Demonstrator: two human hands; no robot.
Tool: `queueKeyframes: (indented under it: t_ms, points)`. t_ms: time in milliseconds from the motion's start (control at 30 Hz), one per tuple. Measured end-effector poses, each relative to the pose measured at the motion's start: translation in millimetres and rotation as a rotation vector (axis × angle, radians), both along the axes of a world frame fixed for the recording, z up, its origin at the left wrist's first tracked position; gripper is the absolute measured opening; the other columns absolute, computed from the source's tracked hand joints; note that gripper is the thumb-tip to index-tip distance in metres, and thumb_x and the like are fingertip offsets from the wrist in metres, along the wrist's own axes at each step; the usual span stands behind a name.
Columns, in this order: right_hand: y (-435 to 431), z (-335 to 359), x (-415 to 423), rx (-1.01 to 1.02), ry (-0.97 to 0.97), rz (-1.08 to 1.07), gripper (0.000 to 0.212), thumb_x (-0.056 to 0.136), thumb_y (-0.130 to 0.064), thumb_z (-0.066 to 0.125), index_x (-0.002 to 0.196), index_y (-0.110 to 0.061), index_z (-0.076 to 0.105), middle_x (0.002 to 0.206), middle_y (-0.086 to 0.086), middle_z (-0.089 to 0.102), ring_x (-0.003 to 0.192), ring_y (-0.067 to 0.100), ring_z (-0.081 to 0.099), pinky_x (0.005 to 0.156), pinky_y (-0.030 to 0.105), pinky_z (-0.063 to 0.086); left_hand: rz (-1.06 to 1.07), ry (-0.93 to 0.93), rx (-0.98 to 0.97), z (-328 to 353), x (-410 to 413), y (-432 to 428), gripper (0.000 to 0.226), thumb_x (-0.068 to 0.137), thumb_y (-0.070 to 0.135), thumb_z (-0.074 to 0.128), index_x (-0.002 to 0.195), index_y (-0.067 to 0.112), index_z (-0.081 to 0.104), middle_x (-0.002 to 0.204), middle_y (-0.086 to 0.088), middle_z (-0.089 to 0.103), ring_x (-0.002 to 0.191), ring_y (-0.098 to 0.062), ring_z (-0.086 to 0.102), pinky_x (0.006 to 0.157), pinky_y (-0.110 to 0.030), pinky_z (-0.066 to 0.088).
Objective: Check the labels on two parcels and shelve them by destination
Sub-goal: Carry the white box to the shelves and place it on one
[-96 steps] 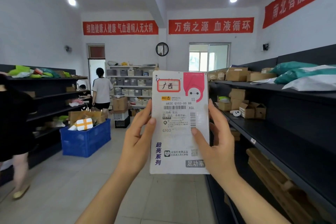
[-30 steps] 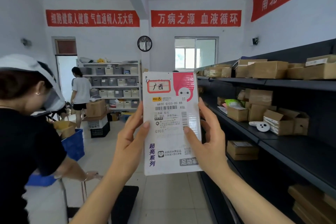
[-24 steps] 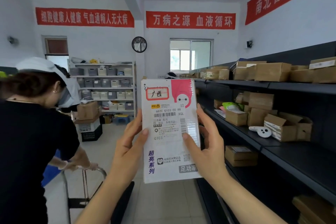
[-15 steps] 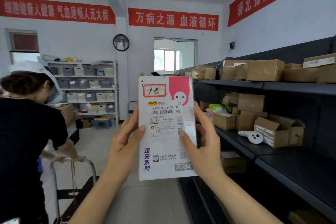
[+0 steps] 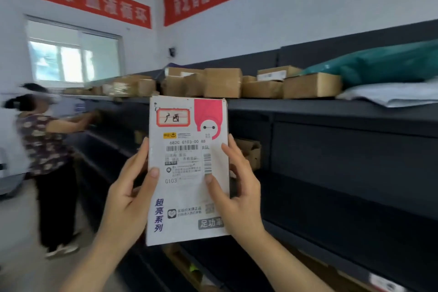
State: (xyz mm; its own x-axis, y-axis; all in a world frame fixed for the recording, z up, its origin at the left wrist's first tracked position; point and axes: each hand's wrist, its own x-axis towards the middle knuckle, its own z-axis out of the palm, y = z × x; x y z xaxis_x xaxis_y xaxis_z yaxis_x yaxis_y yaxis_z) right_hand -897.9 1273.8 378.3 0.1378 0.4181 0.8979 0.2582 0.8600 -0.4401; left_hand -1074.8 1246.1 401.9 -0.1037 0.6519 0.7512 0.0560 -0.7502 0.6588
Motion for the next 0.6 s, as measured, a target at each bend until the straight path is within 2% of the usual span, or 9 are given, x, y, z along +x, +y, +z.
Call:
queueKeyframes:
  t_ms: [100,233,367,500,600]
  points:
    - [-11,-5,19,0.006,0.003,-0.203,0.053,0.087,-0.030,0.066,0.137,-0.036,0.048,0.154,-0.013,0.038,0.139,0.003,0.041,0.107,0.040,0.046,-0.192,0.055,0.000,-5,16,25,0.055,0.084,0.028,0.051,0.109,0.077,0.047,0.127,0.019,0.062,0.107,0.005,0.063,0.071,-0.010,0.054]
    - [-50,-8,30,0.021,0.006,-0.457,0.051,0.090,-0.042,0.064,0.138,-0.045,0.045,0.154,-0.010,0.039,0.139,0.014,0.044,0.104,0.050,0.048,-0.442,0.066,0.014,-14,37,37,0.053,0.087,0.023,0.049,0.126,0.058,0.045,0.136,0.005,0.058,0.113,0.003,0.060,0.077,-0.012,0.054]
    - [-100,-13,25,0.002,-0.005,-0.667,0.051,0.091,-0.037,0.065,0.139,-0.036,0.046,0.155,-0.014,0.040,0.136,0.019,0.048,0.099,0.053,0.050,-0.691,0.040,-0.009,-17,47,21,0.051,0.086,0.022,0.050,0.126,0.053,0.045,0.135,0.010,0.058,0.119,0.003,0.057,0.079,-0.010,0.053]
    - [-147,-17,18,-0.044,0.017,-0.825,0.048,0.087,-0.032,0.066,0.133,-0.036,0.051,0.153,-0.021,0.038,0.136,0.011,0.047,0.098,0.048,0.052,-0.851,0.038,-0.050,-17,55,-8,0.048,0.084,0.021,0.049,0.125,0.045,0.042,0.127,0.014,0.057,0.107,0.015,0.058,0.073,-0.006,0.051]
    - [-180,-15,15,-0.068,0.044,-0.881,0.049,0.086,-0.034,0.066,0.132,-0.040,0.050,0.152,-0.020,0.042,0.136,0.010,0.047,0.099,0.046,0.052,-0.952,0.046,-0.060,-16,61,-31,0.048,0.085,0.021,0.049,0.125,0.045,0.042,0.128,0.014,0.057,0.107,0.013,0.060,0.074,-0.007,0.051]
